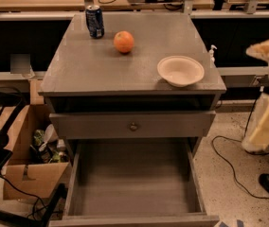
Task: Close middle drawer
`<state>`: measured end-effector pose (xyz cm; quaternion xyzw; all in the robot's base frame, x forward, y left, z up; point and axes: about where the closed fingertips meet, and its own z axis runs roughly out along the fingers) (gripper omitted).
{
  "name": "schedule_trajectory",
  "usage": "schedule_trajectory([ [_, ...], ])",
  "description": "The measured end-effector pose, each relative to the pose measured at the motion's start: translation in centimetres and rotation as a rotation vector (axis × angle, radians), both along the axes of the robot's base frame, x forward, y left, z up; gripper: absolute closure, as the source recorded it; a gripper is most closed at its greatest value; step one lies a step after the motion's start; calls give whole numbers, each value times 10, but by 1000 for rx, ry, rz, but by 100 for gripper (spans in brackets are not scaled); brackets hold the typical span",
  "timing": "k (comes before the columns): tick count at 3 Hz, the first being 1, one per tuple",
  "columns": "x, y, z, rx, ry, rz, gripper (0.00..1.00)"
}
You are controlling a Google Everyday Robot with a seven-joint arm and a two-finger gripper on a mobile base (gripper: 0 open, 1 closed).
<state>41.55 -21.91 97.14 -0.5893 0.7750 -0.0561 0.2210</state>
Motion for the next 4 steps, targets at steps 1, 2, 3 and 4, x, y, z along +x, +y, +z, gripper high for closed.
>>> schedule_trajectory([
  [1, -43, -28, -61, 102, -54, -60, 0],
  [2, -65, -49, -130, 137, -42, -124, 0],
  [3, -110, -60, -231, 174, 29, -205, 0],
  [4, -107, -60, -226, 174, 23, -201, 0],
])
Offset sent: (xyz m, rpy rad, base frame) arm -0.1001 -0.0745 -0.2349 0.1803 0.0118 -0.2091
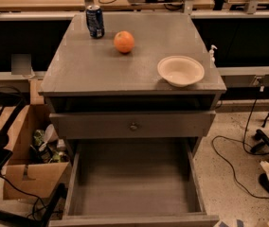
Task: Close middle drawer
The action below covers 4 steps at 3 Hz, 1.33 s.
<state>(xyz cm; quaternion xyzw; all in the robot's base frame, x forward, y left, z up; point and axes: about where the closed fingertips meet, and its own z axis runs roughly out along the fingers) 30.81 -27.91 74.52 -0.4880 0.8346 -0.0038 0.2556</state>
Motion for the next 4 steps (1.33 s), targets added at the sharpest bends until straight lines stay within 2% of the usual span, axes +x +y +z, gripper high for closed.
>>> schedule_trajectory([
  [1, 6, 15, -27, 48, 12, 13, 0],
  [2, 6, 36, -90, 126, 36, 38, 0],
  [3, 7, 49, -158, 193, 38, 55, 14],
  [4, 10, 57, -219, 258, 63, 59, 37],
])
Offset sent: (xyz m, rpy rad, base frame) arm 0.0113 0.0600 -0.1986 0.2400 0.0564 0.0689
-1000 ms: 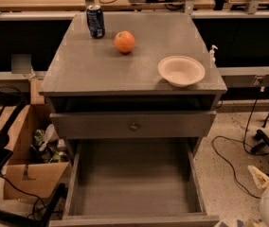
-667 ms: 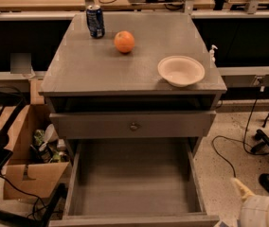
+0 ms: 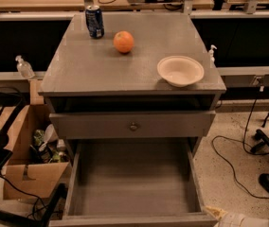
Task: Close middle drawer
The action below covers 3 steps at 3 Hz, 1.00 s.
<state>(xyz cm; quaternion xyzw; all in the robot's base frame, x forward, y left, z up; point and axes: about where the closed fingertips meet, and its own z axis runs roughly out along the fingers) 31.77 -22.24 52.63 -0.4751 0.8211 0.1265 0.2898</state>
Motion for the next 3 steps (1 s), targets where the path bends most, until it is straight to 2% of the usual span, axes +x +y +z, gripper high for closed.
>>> schedule_trajectory([
  [1, -3, 3, -49, 33, 55, -12, 60],
  [2, -17, 1, -85, 31, 132, -39, 83],
  [3, -18, 2, -87, 32, 136, -39, 100],
])
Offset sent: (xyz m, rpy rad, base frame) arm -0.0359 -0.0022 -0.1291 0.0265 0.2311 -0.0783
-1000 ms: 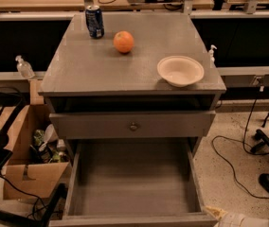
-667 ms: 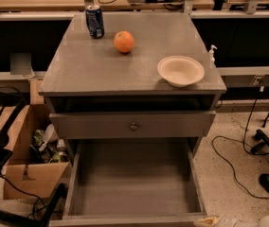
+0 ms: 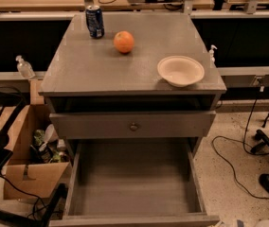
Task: Close middle drawer
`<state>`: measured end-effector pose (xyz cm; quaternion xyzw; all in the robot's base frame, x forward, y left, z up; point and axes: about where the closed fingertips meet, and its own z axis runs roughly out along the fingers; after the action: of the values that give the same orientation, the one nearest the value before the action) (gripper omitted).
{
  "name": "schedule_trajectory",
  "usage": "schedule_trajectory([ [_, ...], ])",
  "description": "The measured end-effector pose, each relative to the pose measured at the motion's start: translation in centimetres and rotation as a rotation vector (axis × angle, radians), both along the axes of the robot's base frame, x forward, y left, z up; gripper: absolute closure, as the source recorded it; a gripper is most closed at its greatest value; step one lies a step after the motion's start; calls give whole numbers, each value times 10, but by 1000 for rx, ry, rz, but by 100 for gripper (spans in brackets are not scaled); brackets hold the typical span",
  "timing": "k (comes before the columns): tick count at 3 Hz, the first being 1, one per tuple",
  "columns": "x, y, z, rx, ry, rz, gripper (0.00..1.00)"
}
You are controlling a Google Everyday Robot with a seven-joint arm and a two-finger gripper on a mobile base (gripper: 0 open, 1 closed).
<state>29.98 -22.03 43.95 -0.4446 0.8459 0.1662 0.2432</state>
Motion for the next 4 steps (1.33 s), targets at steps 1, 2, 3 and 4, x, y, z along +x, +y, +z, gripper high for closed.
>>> schedule_trajectory([
  [1, 3, 2, -2, 7, 2, 2, 100],
  [2, 27, 17, -23, 70, 21, 19, 100],
  [3, 51, 30, -29, 99, 12, 38, 100],
  [4, 56, 32, -29, 102, 10, 43, 100],
])
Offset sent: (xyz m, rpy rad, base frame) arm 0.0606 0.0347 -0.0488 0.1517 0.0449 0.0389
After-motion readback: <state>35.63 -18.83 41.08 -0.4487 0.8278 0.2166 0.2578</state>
